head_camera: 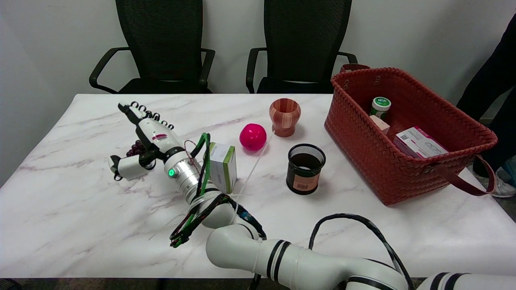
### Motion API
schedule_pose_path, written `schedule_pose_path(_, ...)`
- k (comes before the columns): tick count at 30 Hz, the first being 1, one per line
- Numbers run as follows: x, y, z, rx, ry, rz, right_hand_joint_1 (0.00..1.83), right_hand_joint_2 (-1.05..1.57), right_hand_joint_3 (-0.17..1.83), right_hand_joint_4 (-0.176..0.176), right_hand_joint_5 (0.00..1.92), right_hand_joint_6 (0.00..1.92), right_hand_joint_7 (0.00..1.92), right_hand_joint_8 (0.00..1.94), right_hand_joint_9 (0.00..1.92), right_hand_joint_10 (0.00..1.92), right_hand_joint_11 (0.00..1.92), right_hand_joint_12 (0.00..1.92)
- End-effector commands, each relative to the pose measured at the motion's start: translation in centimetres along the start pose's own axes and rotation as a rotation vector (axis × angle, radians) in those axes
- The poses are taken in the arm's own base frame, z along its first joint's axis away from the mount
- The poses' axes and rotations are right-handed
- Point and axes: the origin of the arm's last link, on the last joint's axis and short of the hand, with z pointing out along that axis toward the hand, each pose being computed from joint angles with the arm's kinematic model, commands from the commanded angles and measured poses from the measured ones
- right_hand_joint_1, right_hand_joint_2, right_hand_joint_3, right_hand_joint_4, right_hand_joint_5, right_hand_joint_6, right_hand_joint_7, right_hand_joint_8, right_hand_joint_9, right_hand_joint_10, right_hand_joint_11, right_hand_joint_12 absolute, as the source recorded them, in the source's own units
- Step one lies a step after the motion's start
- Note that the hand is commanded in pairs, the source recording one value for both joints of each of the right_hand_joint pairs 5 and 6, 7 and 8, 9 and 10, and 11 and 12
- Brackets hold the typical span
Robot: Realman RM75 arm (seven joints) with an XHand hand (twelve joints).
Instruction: Pick up the black pen container.
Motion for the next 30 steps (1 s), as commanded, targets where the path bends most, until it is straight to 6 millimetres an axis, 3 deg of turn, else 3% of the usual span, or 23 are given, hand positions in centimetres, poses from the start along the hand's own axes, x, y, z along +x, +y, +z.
schedule_pose_path(1, 4.5, -0.9, -1.3, 0.042, 0.169, 0.129, 1.12, 0.57, 0.96, 0.000, 0.09, 0.09, 0.13, 0.13, 0.20, 0.20, 0.13, 0.13)
schedule_pose_path(11, 6.1, -0.5, -2.9, 0.042, 0.250, 0.174, 1.11, 0.60, 0.96, 0.000, 0.10, 0.10, 0.15, 0.15, 0.22, 0.22, 0.15, 0.15)
schedule_pose_path(13, 6.7, 0.0, -3.4, 0.032, 0.279, 0.189, 1.10, 0.63, 0.95, 0.000, 0.10, 0.10, 0.16, 0.16, 0.23, 0.23, 0.17, 0.17)
schedule_pose_path(14, 7.1, 1.1, -3.8, 0.006, 0.295, 0.179, 1.10, 0.63, 0.94, 0.000, 0.09, 0.09, 0.16, 0.16, 0.23, 0.23, 0.17, 0.17)
schedule_pose_path(16, 7.7, 0.4, -4.2, 0.034, 0.316, 0.184, 1.10, 0.63, 0.95, 0.000, 0.10, 0.10, 0.16, 0.16, 0.23, 0.23, 0.18, 0.18)
schedule_pose_path(19, 8.9, 1.0, -4.9, 0.032, 0.346, 0.194, 1.10, 0.56, 1.00, 0.000, 0.09, 0.09, 0.16, 0.16, 0.23, 0.23, 0.18, 0.18)
schedule_pose_path(30, 12.2, 2.7, -8.8, -0.003, 0.529, 0.198, 1.07, 0.50, 1.06, 0.000, 0.07, 0.07, 0.19, 0.19, 0.26, 0.26, 0.22, 0.22)
